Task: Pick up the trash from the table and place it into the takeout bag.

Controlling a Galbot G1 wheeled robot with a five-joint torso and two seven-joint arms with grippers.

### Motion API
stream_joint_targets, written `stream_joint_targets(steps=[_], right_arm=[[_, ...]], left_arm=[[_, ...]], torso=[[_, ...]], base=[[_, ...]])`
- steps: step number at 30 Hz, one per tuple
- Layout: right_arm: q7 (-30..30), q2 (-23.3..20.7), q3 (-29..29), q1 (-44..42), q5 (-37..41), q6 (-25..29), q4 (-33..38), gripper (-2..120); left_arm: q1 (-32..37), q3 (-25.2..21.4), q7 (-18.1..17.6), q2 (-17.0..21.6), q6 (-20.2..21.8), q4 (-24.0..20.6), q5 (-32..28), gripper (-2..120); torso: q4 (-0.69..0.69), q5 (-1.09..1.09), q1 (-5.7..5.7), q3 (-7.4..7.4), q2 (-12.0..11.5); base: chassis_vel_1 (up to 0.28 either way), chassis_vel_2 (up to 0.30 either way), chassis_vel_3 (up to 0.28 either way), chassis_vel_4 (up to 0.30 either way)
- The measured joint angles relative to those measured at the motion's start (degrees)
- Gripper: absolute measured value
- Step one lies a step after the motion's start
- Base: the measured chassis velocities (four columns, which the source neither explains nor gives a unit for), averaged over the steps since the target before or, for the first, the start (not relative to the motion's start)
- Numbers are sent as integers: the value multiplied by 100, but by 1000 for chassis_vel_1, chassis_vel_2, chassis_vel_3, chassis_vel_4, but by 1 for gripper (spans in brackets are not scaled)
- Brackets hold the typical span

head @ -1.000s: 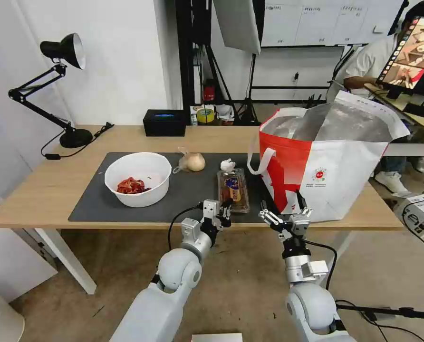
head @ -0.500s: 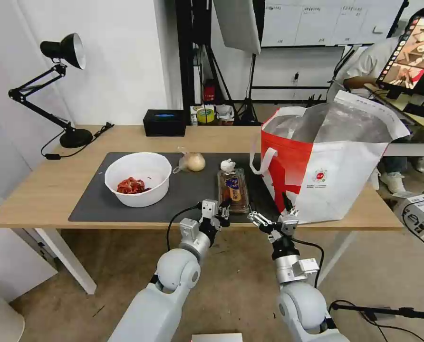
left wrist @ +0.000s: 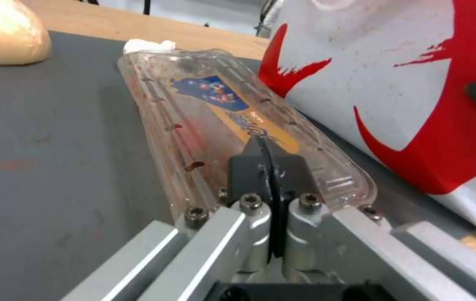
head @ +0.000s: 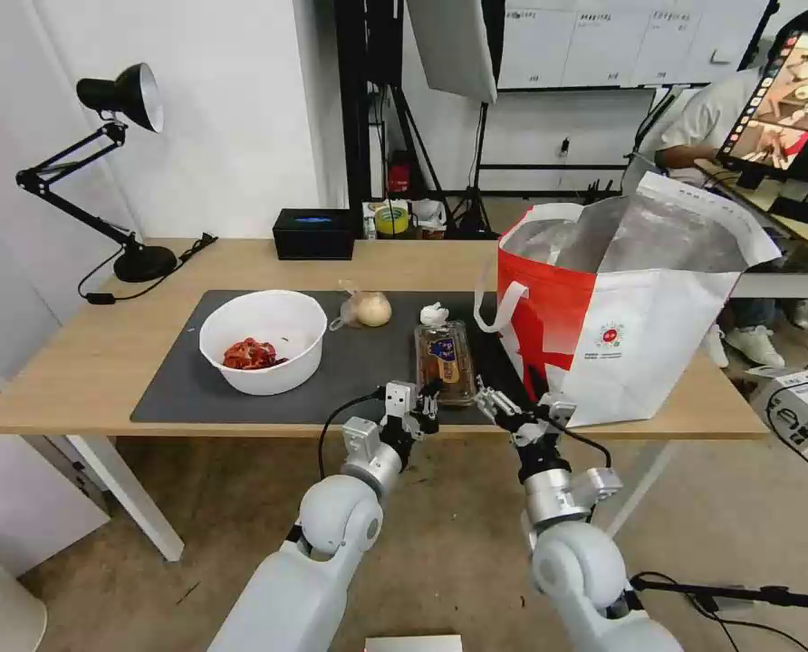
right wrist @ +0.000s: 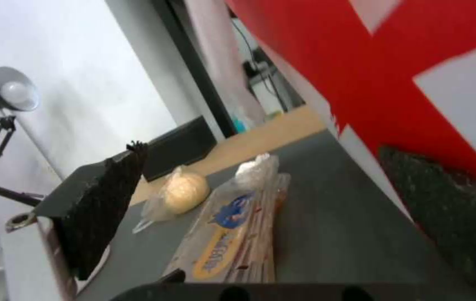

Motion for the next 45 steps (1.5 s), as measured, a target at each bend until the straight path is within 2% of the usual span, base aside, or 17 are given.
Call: stream_joint_targets(steps=[6, 15, 17, 25, 32, 45], right_arm=[[162, -116, 5, 267, 594, -417, -62, 100], [309, -180, -52, 637, 1063, -930, -150, 100], [424, -208, -54, 788, 1271, -1210, -163, 100], [757, -297, -43, 1087, 1511, -1809, -191, 100], [924, -318, -44, 1199, 1543, -2075, -244, 100], [959, -289, -154, 1407, 1509, -2156, -455, 100]], left_arm=[[0, -25, -2, 9, -1, 0, 0, 0], [0, -45, -3, 10, -2, 14, 0, 0], [0, -50, -3, 9, -3, 20, 1, 0], [-14, -53, -4, -8, -9, 42, 0, 0], [-44, 0, -5, -26, -16, 81, 0, 0], [-90, 73, -3, -18, -21, 140, -8, 0]], torso=[[0, 0, 0, 0, 0], [0, 0, 0, 0, 0], [0, 0, 0, 0, 0], [0, 0, 0, 0, 0], [0, 0, 0, 0, 0], [0, 0, -1, -1, 0]], base=[[0, 0, 0, 0], [0, 0, 0, 0], [0, 0, 0, 0], [0, 0, 0, 0], [0, 0, 0, 0], [0, 0, 0, 0]])
